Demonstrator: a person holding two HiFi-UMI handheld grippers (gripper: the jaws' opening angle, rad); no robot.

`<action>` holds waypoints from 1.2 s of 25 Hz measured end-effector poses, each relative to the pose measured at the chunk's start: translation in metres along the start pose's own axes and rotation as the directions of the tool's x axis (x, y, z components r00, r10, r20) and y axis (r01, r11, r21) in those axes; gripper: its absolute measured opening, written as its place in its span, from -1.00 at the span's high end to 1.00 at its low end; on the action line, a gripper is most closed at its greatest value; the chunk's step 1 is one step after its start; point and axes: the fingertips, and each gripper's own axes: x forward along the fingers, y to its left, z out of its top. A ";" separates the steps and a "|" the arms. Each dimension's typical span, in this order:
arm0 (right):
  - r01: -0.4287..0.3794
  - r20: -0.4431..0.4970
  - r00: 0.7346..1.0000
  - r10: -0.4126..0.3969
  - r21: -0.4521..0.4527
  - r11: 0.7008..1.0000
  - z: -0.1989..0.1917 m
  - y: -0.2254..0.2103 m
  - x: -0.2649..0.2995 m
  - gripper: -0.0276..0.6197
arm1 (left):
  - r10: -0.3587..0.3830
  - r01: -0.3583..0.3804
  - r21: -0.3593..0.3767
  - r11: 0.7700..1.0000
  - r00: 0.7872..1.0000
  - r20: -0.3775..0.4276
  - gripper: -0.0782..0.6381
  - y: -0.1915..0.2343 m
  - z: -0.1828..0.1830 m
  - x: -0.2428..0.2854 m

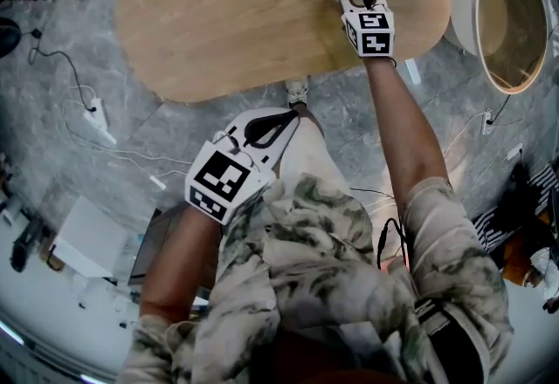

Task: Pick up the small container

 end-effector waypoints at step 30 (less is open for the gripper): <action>-0.068 0.039 0.997 0.070 -0.051 0.996 0.076 0.048 -0.102 0.43 | 0.002 -0.005 0.036 0.999 0.996 0.087 0.72 -0.048 -0.005 -0.050</action>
